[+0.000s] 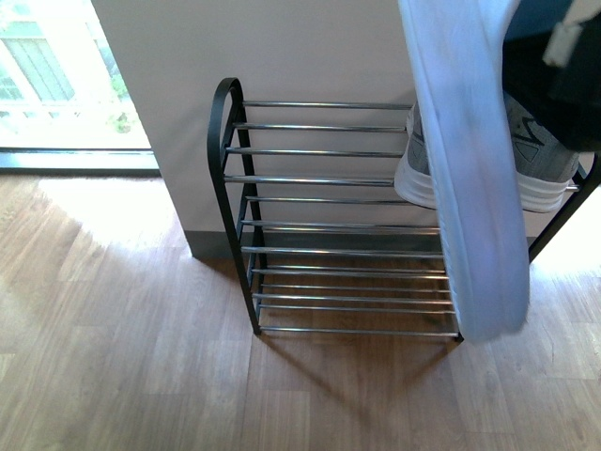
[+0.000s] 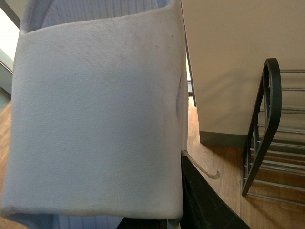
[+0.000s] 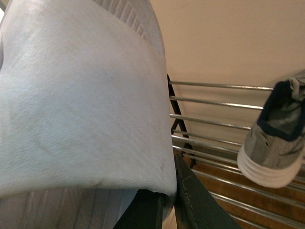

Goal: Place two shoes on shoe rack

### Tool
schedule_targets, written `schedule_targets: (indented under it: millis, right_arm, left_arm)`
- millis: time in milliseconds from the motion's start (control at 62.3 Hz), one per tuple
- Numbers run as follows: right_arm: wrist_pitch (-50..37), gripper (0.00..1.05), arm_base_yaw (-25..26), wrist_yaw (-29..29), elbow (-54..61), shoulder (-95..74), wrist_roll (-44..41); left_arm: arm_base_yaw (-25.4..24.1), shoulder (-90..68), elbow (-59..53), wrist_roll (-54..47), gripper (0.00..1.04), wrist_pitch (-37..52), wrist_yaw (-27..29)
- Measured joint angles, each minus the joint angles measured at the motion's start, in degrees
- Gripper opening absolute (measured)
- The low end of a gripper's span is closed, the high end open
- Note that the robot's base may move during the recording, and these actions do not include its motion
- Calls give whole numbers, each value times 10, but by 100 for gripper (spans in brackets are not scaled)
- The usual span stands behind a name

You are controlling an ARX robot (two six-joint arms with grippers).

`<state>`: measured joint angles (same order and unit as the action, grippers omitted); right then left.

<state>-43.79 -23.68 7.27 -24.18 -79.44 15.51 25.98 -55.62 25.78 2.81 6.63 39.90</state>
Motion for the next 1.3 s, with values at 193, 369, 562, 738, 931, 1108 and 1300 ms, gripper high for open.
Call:
schedule_targets:
  millis: [193,369,562,738,931,1108,1300]
  right_arm:
    - [103,2,-42,-39,-110,-83,2]
    - [200,2,-86,-110,-247,-189,-11]
    - [257,2,-127,-225,-403,-326,-82]
    - [246,2,-143,-337,-517,-441,-178]
    - [261,2,-136,-427,-628,-550,-268]
    - [304,2,-109,-479,-702,-622,-292]
    - [312,2,-77,-518,-757,-670,-325]
  left_arm:
    - [0,0,0,0,2,0,0]
    - [0,0,0,0,2,0,0]
    - [0,0,0,0,2,0,0]
    - [0,0,0,0,2,0,0]
    - [0,0,0,0,2,0,0]
    - [0,0,0,0,2,0,0]
    - [0,0,0,0,2,0,0]
